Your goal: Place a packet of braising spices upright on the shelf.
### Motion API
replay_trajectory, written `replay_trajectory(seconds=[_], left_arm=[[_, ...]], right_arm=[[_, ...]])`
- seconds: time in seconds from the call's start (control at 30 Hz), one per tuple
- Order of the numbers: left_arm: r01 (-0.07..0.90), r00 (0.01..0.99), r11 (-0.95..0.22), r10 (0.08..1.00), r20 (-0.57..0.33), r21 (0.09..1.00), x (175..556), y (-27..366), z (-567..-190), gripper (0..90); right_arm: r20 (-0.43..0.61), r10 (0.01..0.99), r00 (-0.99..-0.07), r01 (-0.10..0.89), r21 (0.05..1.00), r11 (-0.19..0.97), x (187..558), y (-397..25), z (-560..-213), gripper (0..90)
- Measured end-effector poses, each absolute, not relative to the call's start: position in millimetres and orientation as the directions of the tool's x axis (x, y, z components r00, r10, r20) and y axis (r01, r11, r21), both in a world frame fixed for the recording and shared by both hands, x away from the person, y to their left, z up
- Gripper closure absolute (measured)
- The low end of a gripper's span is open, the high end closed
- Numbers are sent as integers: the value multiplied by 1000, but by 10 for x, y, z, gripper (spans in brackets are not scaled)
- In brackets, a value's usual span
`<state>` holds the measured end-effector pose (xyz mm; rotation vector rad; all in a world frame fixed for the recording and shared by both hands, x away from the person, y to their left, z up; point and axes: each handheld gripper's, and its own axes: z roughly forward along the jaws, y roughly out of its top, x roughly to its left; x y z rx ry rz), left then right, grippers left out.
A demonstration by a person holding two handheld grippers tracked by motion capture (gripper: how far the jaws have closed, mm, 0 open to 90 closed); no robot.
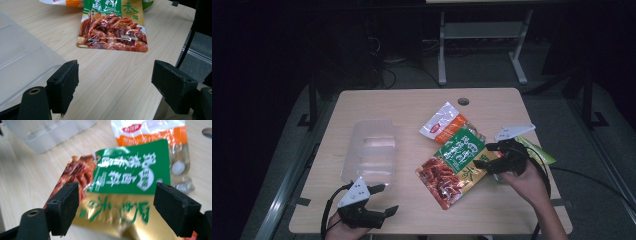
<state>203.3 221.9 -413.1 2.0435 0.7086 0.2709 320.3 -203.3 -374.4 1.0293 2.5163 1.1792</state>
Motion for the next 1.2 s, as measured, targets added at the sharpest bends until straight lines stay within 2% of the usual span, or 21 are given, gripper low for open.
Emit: replay_trajectory(seconds=[0.53, 0.67, 0.87, 1.0, 1.2], left_arm=[[381, 814, -400, 573, -97, 833, 2076, 2227, -4124, 213], [388, 810, -389, 576, -107, 836, 2081, 2223, -4128, 213], [386, 812, -392, 574, -106, 835, 2104, 2218, -4117, 213], [386, 814, -397, 572, -105, 833, 2116, 2206, -4119, 214], [392, 810, -392, 576, -110, 832, 2143, 2191, -4128, 215]], right_arm=[[125, 667, -735, 594, 592, 544, 3999, -1846, -3815, 226], [163, 670, -725, 625, 564, 539, 4139, -1861, -3891, 278], [231, 665, -710, 672, 505, 542, 4252, -1890, -4015, 413], [271, 640, -719, 676, 485, 554, 4296, -1873, -4073, 569], [262, 603, -754, 639, 508, 578, 4293, -1825, -4029, 803]])
